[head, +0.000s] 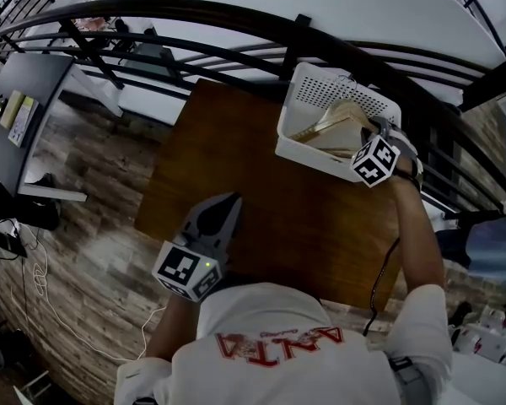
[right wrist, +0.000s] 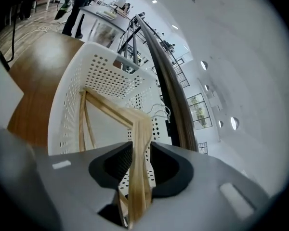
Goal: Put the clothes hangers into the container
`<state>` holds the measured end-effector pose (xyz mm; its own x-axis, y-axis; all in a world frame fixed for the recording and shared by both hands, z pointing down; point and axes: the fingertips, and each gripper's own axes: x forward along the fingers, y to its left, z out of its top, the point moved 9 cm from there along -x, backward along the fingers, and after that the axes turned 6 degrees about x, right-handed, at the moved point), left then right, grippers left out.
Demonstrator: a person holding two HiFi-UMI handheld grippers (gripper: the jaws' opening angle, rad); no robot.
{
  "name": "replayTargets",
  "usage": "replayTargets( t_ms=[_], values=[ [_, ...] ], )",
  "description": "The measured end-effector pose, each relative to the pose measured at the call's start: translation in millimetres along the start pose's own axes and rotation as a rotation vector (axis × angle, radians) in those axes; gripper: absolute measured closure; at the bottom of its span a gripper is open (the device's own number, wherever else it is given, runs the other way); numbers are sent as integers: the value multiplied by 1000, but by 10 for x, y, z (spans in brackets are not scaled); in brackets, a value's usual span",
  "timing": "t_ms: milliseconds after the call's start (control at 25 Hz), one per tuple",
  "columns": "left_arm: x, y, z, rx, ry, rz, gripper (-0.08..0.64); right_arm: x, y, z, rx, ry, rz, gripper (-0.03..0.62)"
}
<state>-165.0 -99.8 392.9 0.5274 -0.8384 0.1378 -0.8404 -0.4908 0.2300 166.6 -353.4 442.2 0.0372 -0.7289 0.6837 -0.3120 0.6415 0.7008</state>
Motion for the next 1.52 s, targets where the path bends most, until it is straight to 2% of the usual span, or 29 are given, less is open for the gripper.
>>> replayTargets(
  t_ms=[80,160,320,440,680,880,1120,1320,1520],
  values=[
    [-3,-16,16,4,-3,-3,551,-106,-60,-6,44,-24,-8,474],
    [6,-41,54,11,-5,-7,551,-284,-127,1,134,-82,-7,478],
    [27,-111,125,30,-18,-31,551,-727,-151,14,353,-228,-19,559],
    [27,-200,175,44,-23,-49,551,-1042,-64,-23,475,-315,-23,585],
    [9,-414,194,68,-37,-62,551,-1499,180,-181,754,-491,21,589],
    [-26,-671,234,103,-56,-66,551,-1881,451,-262,918,-643,83,589],
    [-59,-925,275,138,-85,-30,551,-2253,652,-485,1034,-763,117,589],
    [-68,-1122,263,150,-104,-16,551,-2378,732,-704,1047,-775,159,591],
    [-93,-1195,296,158,-112,-18,551,-2462,768,-712,1024,-786,184,591]
  ],
)
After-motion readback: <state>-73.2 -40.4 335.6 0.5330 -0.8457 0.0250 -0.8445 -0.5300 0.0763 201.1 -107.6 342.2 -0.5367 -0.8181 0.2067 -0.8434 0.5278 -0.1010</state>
